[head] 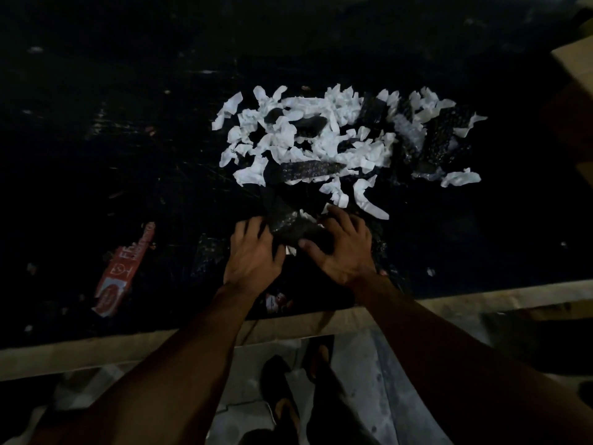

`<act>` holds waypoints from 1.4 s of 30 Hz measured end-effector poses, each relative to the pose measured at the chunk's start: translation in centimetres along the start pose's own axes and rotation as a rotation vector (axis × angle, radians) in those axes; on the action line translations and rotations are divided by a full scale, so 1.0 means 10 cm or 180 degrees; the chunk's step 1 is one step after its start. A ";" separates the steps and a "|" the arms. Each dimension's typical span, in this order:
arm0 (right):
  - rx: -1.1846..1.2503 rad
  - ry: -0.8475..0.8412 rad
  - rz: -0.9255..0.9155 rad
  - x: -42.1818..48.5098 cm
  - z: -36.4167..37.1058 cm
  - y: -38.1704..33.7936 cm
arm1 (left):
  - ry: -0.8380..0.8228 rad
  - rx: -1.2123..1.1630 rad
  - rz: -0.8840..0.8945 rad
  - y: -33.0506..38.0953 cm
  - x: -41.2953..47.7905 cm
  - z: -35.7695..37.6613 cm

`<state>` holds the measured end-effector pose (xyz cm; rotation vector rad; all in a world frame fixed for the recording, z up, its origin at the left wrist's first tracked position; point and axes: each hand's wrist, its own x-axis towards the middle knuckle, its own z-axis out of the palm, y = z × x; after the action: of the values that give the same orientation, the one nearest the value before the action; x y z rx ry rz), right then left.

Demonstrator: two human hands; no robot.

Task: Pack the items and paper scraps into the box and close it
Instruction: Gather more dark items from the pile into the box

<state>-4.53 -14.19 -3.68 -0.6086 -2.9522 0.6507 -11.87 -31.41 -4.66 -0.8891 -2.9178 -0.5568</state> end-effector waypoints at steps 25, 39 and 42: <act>0.0653 0.0779 0.0075 0.56 -1.03 -0.09 | 0.0244 -0.0650 0.0089 0.15 0.89 -0.95; 0.0862 0.1602 -0.0024 0.49 -2.49 -0.27 | 0.0842 -0.1312 0.0774 1.07 1.47 -2.12; 0.0796 0.1759 0.0038 0.39 -2.76 -0.17 | 0.0936 -0.1467 0.0970 1.37 1.54 -2.21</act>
<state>-4.92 -3.26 21.98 -0.6540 -2.3187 0.7011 -18.65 -20.39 22.62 -1.1483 -2.3661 -1.2363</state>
